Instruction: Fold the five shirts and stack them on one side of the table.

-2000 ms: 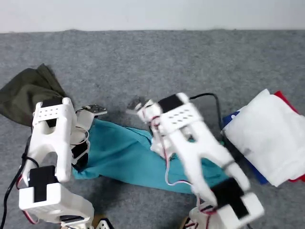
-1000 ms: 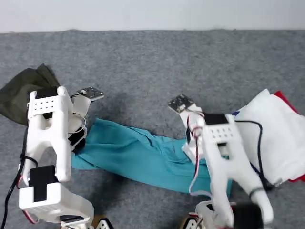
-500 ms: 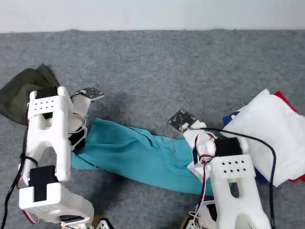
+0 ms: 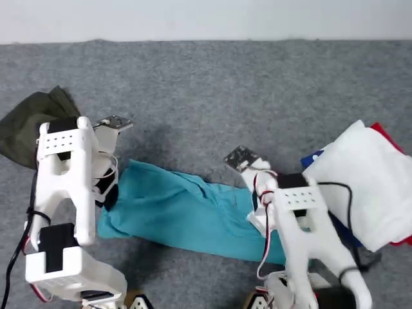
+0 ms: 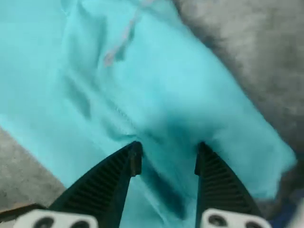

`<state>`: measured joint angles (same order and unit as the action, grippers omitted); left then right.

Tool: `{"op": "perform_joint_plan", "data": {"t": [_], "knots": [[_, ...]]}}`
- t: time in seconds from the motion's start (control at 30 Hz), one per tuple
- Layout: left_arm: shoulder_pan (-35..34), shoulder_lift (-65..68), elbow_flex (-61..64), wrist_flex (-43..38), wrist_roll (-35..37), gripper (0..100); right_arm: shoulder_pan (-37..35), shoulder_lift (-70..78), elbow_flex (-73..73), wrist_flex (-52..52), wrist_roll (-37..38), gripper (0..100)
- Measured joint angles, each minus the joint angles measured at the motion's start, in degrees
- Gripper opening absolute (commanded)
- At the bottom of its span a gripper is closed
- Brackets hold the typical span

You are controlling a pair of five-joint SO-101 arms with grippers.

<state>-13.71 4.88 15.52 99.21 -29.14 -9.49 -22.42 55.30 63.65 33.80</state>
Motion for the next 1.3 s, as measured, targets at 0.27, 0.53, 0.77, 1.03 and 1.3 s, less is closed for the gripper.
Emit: {"op": "perform_joint_plan", "data": {"t": [0.27, 0.53, 0.77, 1.03, 1.3], "knots": [[7.74, -3.08, -11.43, 0.00, 4.40, 16, -0.09, 6.59, 0.18, -3.78, -0.09, 19.8], [7.82, 2.55, -10.55, 0.00, 5.54, 15, 8.88, 6.59, 0.35, -4.04, 9.05, 19.8], [6.86, 15.74, -11.25, -1.32, 11.52, 15, 13.98, 6.59, 0.35, -4.13, 14.68, 19.8], [4.04, 24.44, -15.91, -1.58, 15.91, 15, 13.98, 5.01, 0.26, -2.73, 14.59, 19.8], [4.22, 28.48, -16.26, -1.49, 15.82, 8, 12.92, -10.55, -10.46, 18.20, 8.18, 19.8]]}}
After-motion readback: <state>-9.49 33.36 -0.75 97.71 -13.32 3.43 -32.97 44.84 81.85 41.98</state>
